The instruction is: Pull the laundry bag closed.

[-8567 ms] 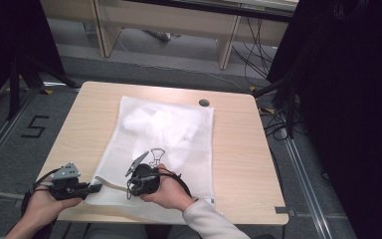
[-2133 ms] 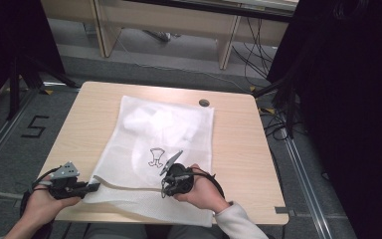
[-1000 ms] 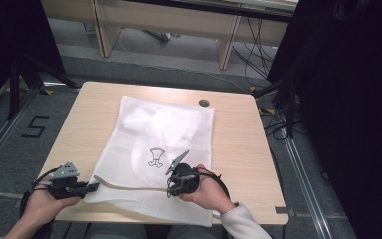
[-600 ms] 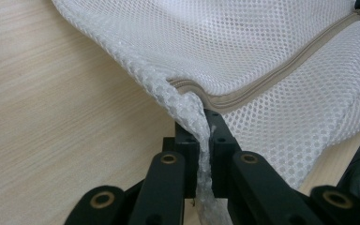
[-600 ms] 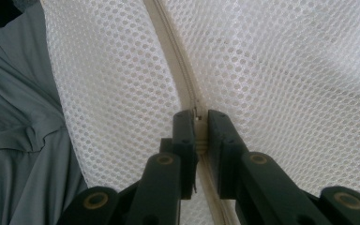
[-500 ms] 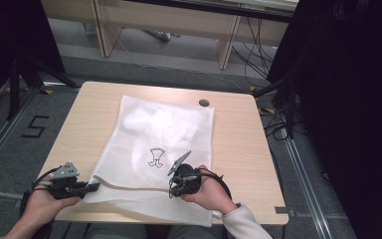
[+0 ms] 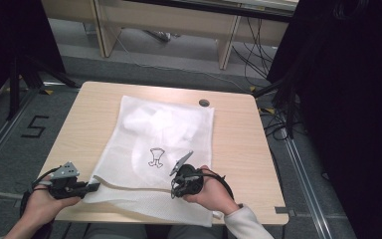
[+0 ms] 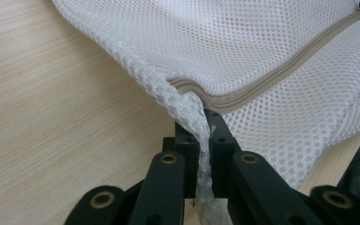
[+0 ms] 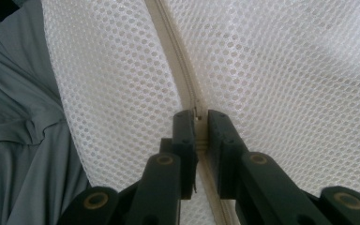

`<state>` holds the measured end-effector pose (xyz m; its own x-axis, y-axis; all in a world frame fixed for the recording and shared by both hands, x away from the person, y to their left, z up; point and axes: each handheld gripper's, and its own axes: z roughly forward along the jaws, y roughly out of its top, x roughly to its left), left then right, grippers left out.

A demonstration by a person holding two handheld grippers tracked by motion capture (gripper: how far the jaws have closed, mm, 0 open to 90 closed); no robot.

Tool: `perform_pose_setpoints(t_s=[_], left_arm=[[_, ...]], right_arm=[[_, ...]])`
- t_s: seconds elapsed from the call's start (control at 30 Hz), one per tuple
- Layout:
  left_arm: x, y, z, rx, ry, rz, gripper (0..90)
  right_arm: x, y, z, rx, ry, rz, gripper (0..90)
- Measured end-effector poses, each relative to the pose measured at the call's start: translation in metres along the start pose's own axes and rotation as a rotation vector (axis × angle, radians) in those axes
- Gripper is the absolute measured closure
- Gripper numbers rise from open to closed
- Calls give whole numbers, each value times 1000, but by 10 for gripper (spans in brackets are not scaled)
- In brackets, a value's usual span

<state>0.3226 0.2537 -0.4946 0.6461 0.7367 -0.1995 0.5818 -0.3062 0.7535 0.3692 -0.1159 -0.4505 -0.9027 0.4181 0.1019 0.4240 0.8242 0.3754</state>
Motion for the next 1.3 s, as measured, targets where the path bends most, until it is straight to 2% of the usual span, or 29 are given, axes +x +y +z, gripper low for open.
perform_pose_setpoints(t_s=[0.2, 0.3, 0.7, 0.73, 0.87, 1.17, 1.2, 1.23, 1.3], left_arm=[[0, 0, 0, 2, -3, 1, 852], [0, 0, 0, 3, -2, 0, 852], [0, 0, 0, -1, 2, -5, 853], [0, 0, 0, -2, 2, -5, 852], [0, 0, 0, -11, 6, -2, 853], [-1, 0, 0, -6, 7, -6, 853], [1, 0, -1, 9, 6, 11, 853], [0, 0, 0, -2, 3, -6, 853], [1, 0, -1, 11, 5, 10, 853]], right_arm=[[0, -1, -1, 0, -12, 11, 826], [-1, -2, -1, -1, -1, -6, 826], [-3, -6, -3, 2, -1, 2, 826], [-2, -6, -3, 4, -6, 15, 826], [-3, -7, -3, 3, -2, 4, 826], [-4, -9, -4, 5, -4, 10, 826], [-4, -10, -4, 5, -7, 12, 826], [-4, -10, -4, 4, -3, 12, 826], [-4, -10, -4, 4, -3, 12, 826]])
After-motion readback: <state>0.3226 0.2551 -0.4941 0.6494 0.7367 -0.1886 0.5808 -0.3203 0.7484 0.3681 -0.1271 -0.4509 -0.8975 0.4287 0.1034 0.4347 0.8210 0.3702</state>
